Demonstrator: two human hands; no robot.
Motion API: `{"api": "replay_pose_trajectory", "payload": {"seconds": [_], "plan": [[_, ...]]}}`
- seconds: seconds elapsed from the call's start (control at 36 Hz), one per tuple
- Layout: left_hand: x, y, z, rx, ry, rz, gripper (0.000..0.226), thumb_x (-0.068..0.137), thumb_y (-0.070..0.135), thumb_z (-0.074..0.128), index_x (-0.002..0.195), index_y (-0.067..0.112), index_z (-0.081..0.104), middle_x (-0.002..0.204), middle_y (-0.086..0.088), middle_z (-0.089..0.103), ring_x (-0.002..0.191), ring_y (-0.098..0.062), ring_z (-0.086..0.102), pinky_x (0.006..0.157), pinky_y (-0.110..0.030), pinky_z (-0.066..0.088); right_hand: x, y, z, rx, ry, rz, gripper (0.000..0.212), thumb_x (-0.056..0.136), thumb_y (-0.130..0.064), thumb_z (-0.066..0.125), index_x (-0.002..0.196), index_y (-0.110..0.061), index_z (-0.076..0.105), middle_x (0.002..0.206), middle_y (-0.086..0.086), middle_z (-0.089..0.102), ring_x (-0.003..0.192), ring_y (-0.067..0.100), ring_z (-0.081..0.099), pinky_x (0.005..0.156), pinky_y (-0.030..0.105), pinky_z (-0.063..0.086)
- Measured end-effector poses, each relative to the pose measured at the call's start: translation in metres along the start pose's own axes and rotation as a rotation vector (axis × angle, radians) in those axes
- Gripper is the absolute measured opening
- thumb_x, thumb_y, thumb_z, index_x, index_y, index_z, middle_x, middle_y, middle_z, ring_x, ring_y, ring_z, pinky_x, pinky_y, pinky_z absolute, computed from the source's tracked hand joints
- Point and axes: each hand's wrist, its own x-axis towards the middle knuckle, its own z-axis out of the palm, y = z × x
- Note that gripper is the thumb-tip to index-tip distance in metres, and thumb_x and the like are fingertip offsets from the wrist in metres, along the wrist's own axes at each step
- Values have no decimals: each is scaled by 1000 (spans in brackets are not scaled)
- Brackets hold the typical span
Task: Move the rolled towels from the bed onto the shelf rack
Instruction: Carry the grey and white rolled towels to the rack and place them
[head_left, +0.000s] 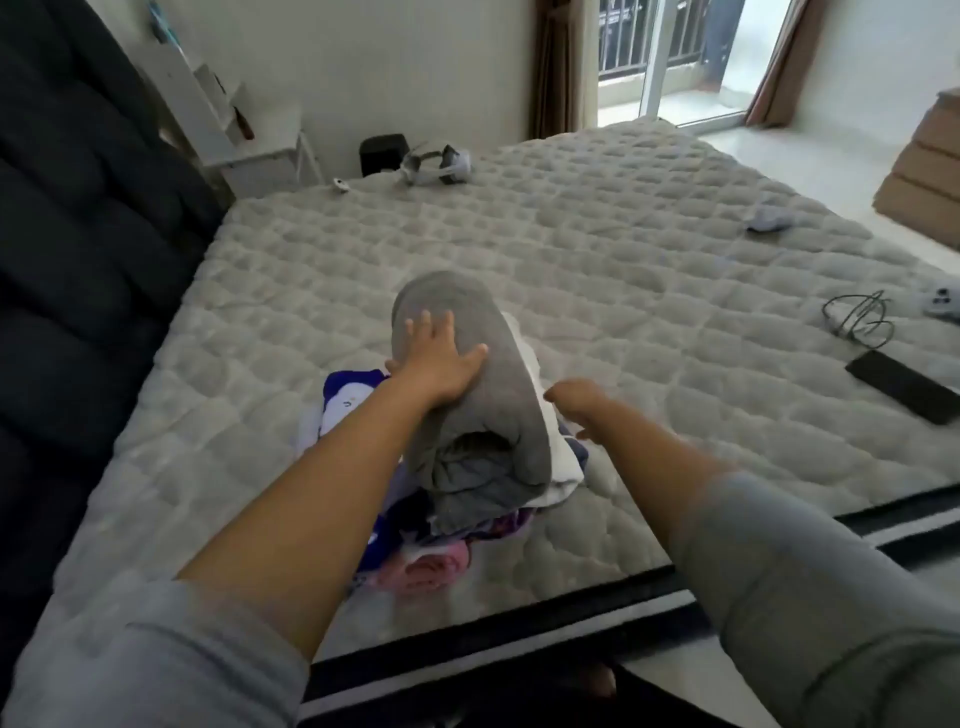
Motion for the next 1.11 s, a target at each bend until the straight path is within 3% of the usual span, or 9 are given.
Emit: {"api": "replay_pose_trajectory", "payload": {"seconds": [0.11,0.22,0.33,0.47,0.61,0.72,0.83,1.0,1.11], "plan": [[18,5,0,-71,-39,-146,86,92,60,42,157,23,-1,163,-10,-14,150,-32,-14,121,-53,4,24,-1,2,-6,-88,36,51,95,-25,53,141,-4,45,136,16,52,95,28,51,53,29,43],[41,10,2,-64,-28,-247,97,85,68,47,156,25,-5,163,-12,-14,149,-37,-10,121,-49,4,52,-5,5,-1,-155,36,55,93,-26,57,142,-4,42,139,17,51,118,38,55,74,38,48],[52,8,1,-124,-21,-309,111,77,72,57,155,30,-10,162,-11,-15,149,-38,-10,119,-53,8,67,-4,7,100,-241,80,73,85,-35,68,146,-10,35,141,18,49,124,42,51,92,51,49],[62,12,2,-181,-12,-381,122,69,71,66,153,35,-15,162,-9,-16,149,-38,-4,120,-54,12,83,0,11,180,-315,142,86,83,-33,72,151,-8,25,148,16,42,130,41,47,85,51,45],[73,8,4,-219,20,-432,129,61,70,73,153,40,-12,163,-7,-5,149,-35,9,119,-51,18,102,3,17,223,-360,165,81,79,-27,73,146,-4,34,141,17,51,124,38,54,86,46,48],[80,0,3,-268,26,-478,131,58,68,77,153,41,-9,162,-8,3,147,-33,18,117,-48,23,112,4,17,275,-435,226,87,75,-38,75,145,-5,35,140,17,51,126,39,50,103,50,41],[84,-7,1,-326,29,-543,139,46,72,79,152,45,-8,162,-7,13,144,-33,26,116,-50,28,119,7,16,301,-421,206,81,82,-28,73,147,-7,29,142,18,48,128,39,48,101,51,41],[88,-5,0,-431,18,-576,137,53,65,81,152,43,-11,161,-1,19,141,-30,34,113,-46,33,127,10,17,328,-476,273,78,78,-31,77,140,-4,40,135,18,55,107,34,55,87,47,45],[85,-3,-1,-442,23,-582,134,57,63,81,152,43,-12,161,-2,19,141,-30,34,114,-47,33,125,11,21,371,-444,273,80,74,-30,79,139,-3,43,131,18,57,108,35,57,84,46,48]]}}
